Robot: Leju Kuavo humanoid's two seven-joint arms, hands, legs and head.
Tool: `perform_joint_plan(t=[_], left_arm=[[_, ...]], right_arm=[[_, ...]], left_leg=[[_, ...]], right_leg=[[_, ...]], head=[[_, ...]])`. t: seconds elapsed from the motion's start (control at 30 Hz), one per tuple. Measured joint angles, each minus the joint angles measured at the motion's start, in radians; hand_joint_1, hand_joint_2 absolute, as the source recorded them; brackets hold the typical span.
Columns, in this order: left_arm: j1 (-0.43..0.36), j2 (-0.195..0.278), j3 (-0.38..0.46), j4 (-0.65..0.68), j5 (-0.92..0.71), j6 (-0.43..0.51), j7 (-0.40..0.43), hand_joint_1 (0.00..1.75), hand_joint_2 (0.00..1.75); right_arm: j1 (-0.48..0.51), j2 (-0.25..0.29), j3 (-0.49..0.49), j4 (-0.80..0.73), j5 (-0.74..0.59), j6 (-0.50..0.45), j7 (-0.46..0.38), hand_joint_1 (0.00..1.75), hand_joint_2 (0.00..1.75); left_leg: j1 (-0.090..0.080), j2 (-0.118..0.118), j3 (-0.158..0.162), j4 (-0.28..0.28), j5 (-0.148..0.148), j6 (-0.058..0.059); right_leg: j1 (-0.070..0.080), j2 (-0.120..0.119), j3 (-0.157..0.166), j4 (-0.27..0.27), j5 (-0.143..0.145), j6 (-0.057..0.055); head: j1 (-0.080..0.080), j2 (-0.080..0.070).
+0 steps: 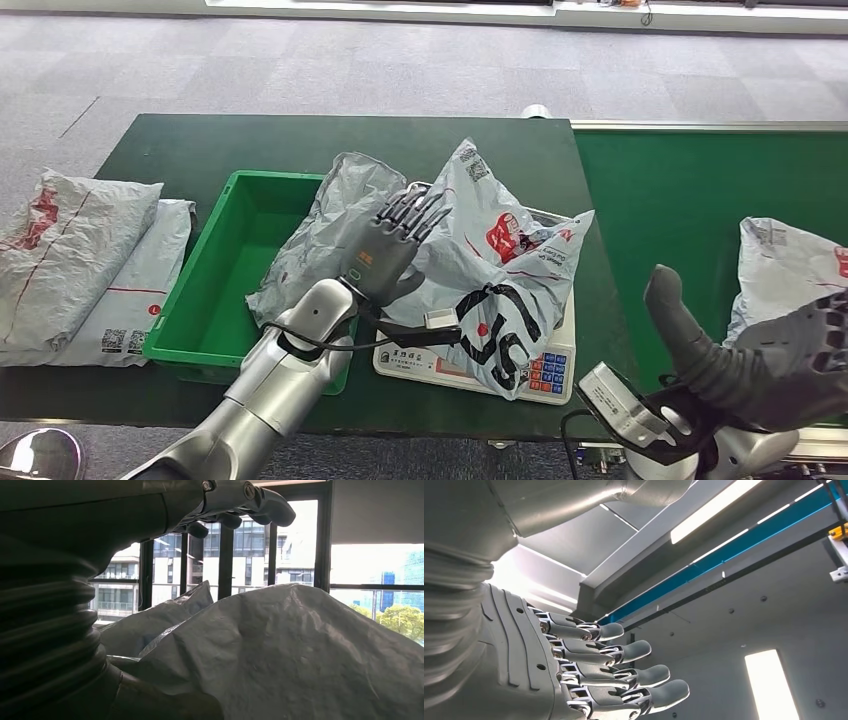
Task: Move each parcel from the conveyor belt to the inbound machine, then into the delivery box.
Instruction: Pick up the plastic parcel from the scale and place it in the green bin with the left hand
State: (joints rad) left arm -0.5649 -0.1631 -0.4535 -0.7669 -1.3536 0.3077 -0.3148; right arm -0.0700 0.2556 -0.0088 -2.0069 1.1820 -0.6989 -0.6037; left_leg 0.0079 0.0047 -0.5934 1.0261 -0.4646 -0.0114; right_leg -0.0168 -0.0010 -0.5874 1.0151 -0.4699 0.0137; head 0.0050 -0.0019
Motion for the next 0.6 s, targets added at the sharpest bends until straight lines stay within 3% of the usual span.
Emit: perform_joint_plan(t=[0.23, 0.37, 0.6], left_arm=[[-0.039, -0.034, -0.041, 0.086, -0.046, -0.015, -0.017, 0.00, 1.75], [-0.073, -0.060, -0.073, 0.159, -0.055, -0.049, -0.032, 1.75, 1.75], [-0.109, -0.073, -0.108, 0.245, -0.039, -0.081, -0.063, 1.75, 1.75]], right_arm=[[0.000, 0.000, 0.000, 0.000, 0.003, 0.000, 0.014, 0.00, 1.75], [0.000, 0.000, 0.000, 0.000, 0.003, 0.000, 0.017, 0.00, 1.75], [0.000, 0.000, 0.000, 0.000, 0.019, 0.000, 0.050, 0.00, 1.75]], left_leg=[[0.000, -0.001, 0.000, 0.000, 0.000, 0.000], [0.000, -0.001, 0.000, 0.000, 0.000, 0.000], [0.000, -0.001, 0.000, 0.000, 0.000, 0.000]], right_leg=[[-0.001, -0.001, 0.001, 0.000, 0.000, 0.000], [-0.001, -0.001, 0.001, 0.000, 0.000, 0.000], [0.000, -0.001, 0.000, 0.000, 0.000, 0.000]], head=[[0.000, 0.000], [0.000, 0.000], [0.000, 0.000]])
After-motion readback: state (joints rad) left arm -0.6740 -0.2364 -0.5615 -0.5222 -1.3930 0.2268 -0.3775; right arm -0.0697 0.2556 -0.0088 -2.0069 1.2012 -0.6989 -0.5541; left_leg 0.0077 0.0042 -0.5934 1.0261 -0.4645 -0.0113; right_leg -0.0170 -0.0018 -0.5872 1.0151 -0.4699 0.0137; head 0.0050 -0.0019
